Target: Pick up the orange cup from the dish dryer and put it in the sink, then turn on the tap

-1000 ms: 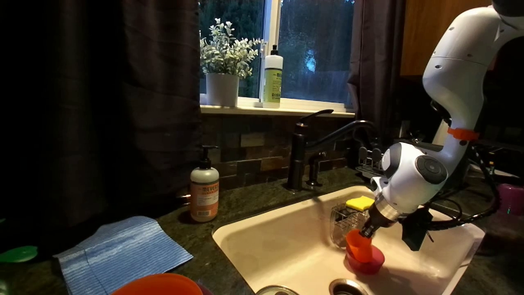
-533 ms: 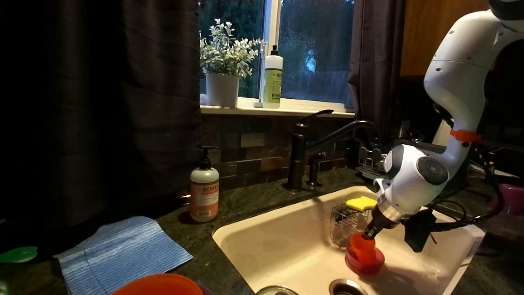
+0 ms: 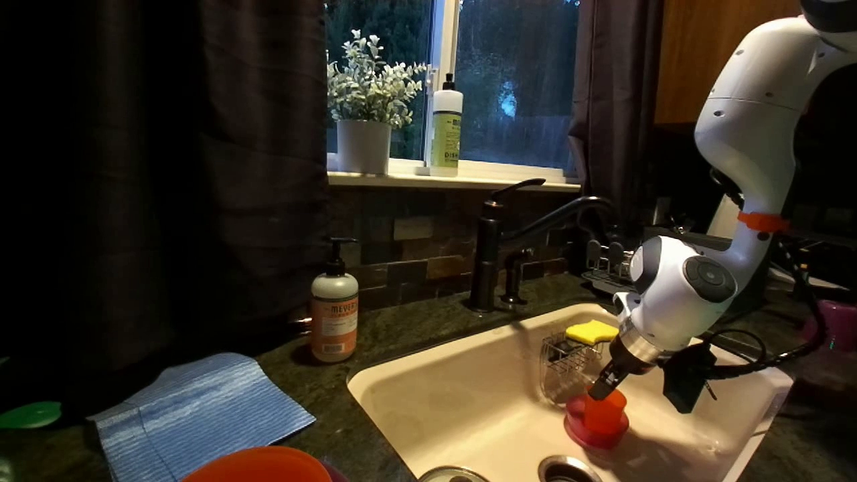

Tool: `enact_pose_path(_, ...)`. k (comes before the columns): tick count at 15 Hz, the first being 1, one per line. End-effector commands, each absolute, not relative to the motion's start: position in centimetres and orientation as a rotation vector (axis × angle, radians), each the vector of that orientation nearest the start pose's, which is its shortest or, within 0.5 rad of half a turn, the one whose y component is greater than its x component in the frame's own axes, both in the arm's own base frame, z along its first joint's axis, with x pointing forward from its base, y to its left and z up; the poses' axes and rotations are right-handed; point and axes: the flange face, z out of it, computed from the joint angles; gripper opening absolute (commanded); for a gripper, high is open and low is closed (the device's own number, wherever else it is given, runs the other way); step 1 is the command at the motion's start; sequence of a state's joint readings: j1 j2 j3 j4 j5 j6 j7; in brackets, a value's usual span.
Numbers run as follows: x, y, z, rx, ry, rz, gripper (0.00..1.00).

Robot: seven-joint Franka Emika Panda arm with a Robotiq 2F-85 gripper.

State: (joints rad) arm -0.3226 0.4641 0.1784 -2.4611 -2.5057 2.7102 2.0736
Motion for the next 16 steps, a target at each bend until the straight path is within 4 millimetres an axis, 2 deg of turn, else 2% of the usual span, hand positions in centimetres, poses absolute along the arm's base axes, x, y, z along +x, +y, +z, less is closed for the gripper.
enact_pose_path(1, 37.0, -1.9, 9.3, -3.344, -0.322, -0.851, 1.00)
enact_pose_path(7, 34.4, -0.3, 10.2, -3.354, -0.257, -0.832, 1.00)
enact_pose_path(12, 33.4, 0.6, 11.5, -3.395, 0.049, -0.909, 1.00)
enact_pose_path(16, 33.6, 1.8, 12.5, -3.417, 0.264, -0.836, 1.00)
